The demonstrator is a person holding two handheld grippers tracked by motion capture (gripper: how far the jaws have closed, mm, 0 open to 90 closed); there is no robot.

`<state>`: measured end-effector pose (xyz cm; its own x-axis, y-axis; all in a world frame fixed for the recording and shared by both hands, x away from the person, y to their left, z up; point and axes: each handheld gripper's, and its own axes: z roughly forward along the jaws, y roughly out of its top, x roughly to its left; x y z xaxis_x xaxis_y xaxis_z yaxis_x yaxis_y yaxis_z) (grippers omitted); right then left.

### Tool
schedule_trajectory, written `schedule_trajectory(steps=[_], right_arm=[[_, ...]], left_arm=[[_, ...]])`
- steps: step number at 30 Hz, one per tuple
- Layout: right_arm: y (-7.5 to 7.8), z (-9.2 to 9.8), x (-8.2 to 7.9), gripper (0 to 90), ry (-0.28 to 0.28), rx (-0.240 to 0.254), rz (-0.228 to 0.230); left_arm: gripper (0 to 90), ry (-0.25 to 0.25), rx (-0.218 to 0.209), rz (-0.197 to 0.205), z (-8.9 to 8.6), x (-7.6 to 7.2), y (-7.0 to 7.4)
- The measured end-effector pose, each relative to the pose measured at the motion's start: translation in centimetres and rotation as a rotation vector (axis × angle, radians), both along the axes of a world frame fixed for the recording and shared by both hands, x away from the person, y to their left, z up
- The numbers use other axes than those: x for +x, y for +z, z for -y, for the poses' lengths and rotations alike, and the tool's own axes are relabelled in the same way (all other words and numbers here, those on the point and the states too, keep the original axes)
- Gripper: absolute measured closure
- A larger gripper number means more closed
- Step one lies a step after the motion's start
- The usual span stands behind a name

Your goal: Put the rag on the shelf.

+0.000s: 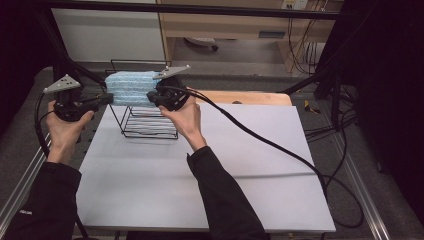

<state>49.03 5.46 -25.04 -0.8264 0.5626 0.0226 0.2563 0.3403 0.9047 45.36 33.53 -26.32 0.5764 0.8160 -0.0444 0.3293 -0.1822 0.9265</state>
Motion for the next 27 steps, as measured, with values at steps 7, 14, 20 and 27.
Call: schedule_trajectory(steps=[7, 14, 20, 27], right_arm=[[-1.6, 0.0, 0.5, 86.7, -0.009, 0.024, 0.028], [-2.1, 0.1, 0.6, 81.5, -0.005, 0.035, 0.046], [-1.6, 0.7, 0.0, 72.2, 0.007, 0.044, 0.052], [-0.4, 1.7, -1.1, 60.7, 0.013, 0.071, 0.054]], left_arm=[[90.0, 0.018, 0.018, 0.005, 0.8, 0.6, -0.4], [90.0, 0.026, -0.002, 0.004, 0.9, 0.8, -0.9], [86.0, 0.030, -0.026, -0.007, 0.3, -0.1, -0.6], [73.6, 0.034, -0.022, -0.014, 0.1, -1.2, 0.1]])
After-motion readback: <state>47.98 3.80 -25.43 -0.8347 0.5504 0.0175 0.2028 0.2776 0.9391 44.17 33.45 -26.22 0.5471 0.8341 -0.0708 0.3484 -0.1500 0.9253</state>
